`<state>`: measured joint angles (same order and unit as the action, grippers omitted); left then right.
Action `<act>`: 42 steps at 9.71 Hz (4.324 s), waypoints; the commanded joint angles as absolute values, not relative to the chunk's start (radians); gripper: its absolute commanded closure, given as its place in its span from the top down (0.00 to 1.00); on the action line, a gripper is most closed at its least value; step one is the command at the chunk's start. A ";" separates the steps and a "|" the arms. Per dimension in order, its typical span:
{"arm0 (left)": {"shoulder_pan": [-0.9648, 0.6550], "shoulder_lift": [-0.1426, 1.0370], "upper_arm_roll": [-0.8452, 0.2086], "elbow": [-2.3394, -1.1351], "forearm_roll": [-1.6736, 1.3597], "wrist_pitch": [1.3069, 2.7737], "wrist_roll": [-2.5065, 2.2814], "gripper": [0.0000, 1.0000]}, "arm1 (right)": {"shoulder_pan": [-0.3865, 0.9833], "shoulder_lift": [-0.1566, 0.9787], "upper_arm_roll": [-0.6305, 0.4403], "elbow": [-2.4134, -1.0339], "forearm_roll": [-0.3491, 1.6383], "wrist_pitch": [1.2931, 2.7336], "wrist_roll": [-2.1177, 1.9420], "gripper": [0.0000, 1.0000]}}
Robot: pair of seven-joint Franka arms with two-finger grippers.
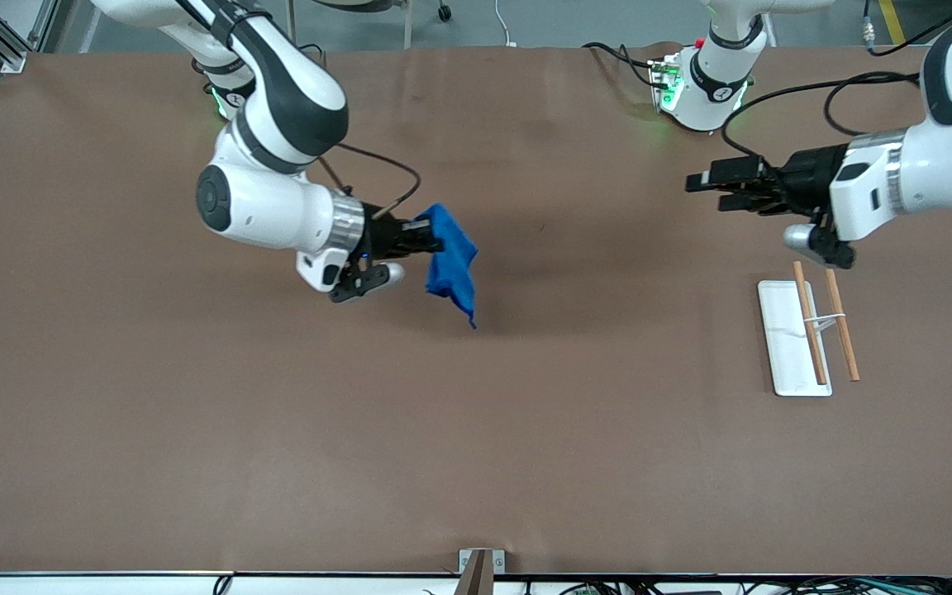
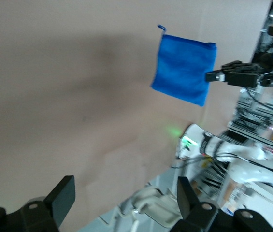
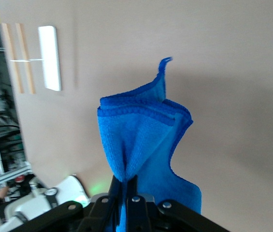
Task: Right arm passes towel to left arm to hang
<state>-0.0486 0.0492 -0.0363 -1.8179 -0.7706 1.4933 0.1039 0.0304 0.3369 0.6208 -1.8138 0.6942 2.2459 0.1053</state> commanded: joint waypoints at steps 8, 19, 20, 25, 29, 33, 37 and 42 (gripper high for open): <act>-0.048 0.285 -0.107 -2.037 -1.153 1.587 0.484 0.85 | 0.175 0.465 0.704 -1.585 1.198 2.388 0.098 0.00; -0.002 0.161 -0.179 -2.194 -1.431 1.707 0.627 0.21 | 0.192 0.465 0.730 -1.583 1.204 2.456 0.098 0.00; 0.003 0.161 -0.179 -2.192 -1.430 1.706 0.627 0.01 | 0.192 0.465 0.730 -1.583 1.204 2.456 0.098 0.00; 0.014 0.167 -0.167 -2.148 -1.350 1.706 0.621 0.00 | 0.192 0.465 0.730 -1.582 1.204 2.456 0.103 0.00; 0.018 0.164 -0.157 -2.082 -1.205 1.710 0.611 0.00 | 0.146 0.457 0.727 -1.600 1.149 2.428 0.117 1.00; 0.020 0.164 -0.118 -1.942 -0.860 1.746 0.589 0.00 | 0.057 0.389 0.628 -1.601 0.577 2.203 0.393 1.00; 0.035 0.187 -0.019 -1.818 -0.518 1.746 0.362 0.00 | 0.052 0.333 0.487 -1.595 0.073 2.056 0.626 1.00; 0.043 0.215 0.171 -1.740 -0.344 1.738 0.344 0.00 | 0.054 0.249 0.120 -1.595 0.032 1.967 0.418 1.00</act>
<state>0.0477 0.1764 0.1354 -1.7518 -0.3901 1.7375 0.3366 0.0466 0.3007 0.2007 -1.5756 0.0457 1.9959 0.4874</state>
